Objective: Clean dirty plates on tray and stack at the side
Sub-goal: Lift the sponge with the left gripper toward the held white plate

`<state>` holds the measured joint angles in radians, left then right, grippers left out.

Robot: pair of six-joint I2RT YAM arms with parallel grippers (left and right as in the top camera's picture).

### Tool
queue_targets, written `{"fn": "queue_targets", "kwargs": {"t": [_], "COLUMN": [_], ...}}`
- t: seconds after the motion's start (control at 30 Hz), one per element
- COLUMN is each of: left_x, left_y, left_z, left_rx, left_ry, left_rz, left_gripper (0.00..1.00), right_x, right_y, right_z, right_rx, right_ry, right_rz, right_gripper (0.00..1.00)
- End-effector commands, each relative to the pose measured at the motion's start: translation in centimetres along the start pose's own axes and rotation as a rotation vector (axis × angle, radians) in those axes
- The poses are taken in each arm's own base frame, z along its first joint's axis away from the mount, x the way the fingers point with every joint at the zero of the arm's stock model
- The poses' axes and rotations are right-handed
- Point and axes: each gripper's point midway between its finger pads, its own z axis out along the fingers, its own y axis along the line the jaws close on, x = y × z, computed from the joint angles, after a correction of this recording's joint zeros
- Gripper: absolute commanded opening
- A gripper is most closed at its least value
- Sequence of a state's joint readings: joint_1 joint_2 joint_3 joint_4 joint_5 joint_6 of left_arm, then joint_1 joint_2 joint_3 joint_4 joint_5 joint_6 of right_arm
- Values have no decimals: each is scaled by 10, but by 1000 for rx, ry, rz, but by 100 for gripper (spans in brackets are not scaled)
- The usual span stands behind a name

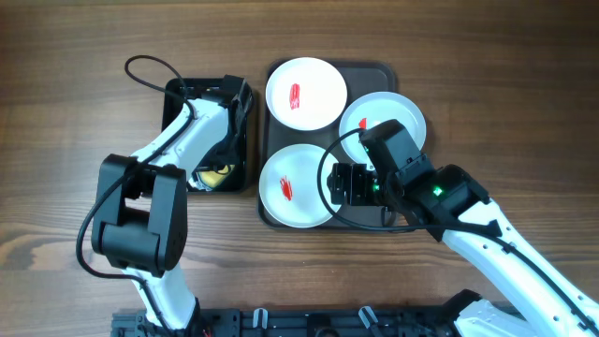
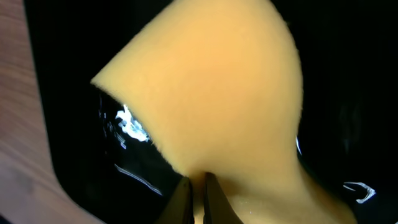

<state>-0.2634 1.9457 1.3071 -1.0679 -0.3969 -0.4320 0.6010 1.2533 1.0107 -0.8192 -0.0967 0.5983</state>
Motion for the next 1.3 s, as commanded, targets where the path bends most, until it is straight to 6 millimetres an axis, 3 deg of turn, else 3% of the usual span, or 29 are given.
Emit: {"fn": "queue_targets", "kwargs": {"t": [0.0, 0.13, 0.3, 0.4, 0.5, 0.67, 0.83, 0.93, 1.07, 1.13, 1.27], "left_x": [-16, -23, -19, -10, 0, 1, -5, -6, -3, 0, 6], "left_y": [15, 24, 26, 30, 20, 12, 7, 4, -6, -9, -14], "left_z": [-16, -31, -33, -30, -22, -15, -8, -2, 11, 18, 31], "left_rx": [-76, -98, -101, -88, 67, 335, 578, 648, 685, 691, 693], "left_ry": [-47, -58, -42, 11, 147, 307, 347, 342, 322, 317, 308], "left_rz": [-25, -31, -46, -228, -325, -380, -353, -339, -323, -323, -324], "left_gripper": [4, 4, 4, 6, 31, 38, 60, 68, 64, 57, 32], "right_x": [-3, -2, -2, -1, 1, 2, 2, 1, 0, 0, 0], "right_y": [3, 3, 3, 4, 4, 5, 5, 5, 6, 6, 6], "right_z": [0, 0, 0, 0, 0, 0, 0, 0, 0, 0, 0], "right_rx": [-8, -8, -8, -12, -13, -23, -23, -23, -25, -25, -26], "right_ry": [4, 4, 4, 12, 22, 28, 25, 21, 16, 16, 16], "right_rz": [8, 8, 9, 8, 9, 8, 9, 8, 7, 7, 7], "right_gripper": [95, 95, 95, 95, 95, 95, 99, 99, 100, 100, 100]}}
